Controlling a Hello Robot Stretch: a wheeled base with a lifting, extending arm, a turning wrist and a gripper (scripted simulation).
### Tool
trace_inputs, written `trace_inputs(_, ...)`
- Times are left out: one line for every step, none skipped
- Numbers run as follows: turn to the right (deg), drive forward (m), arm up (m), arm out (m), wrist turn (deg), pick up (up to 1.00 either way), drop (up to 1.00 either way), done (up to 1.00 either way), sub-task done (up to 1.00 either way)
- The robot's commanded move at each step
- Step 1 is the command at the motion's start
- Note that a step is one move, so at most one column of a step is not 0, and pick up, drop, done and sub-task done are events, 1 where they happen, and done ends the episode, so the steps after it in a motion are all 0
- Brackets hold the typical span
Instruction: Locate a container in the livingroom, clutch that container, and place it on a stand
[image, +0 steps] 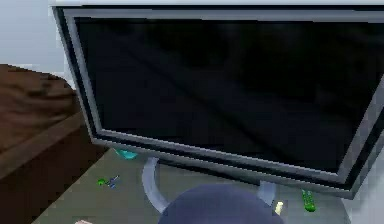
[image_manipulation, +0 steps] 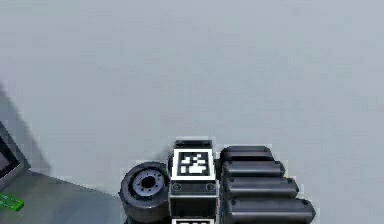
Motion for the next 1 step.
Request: trace_inputs(-36.0, 0.00, 0.00, 0.00, 0.0, 0.00, 0.00, 0.00, 0.00)
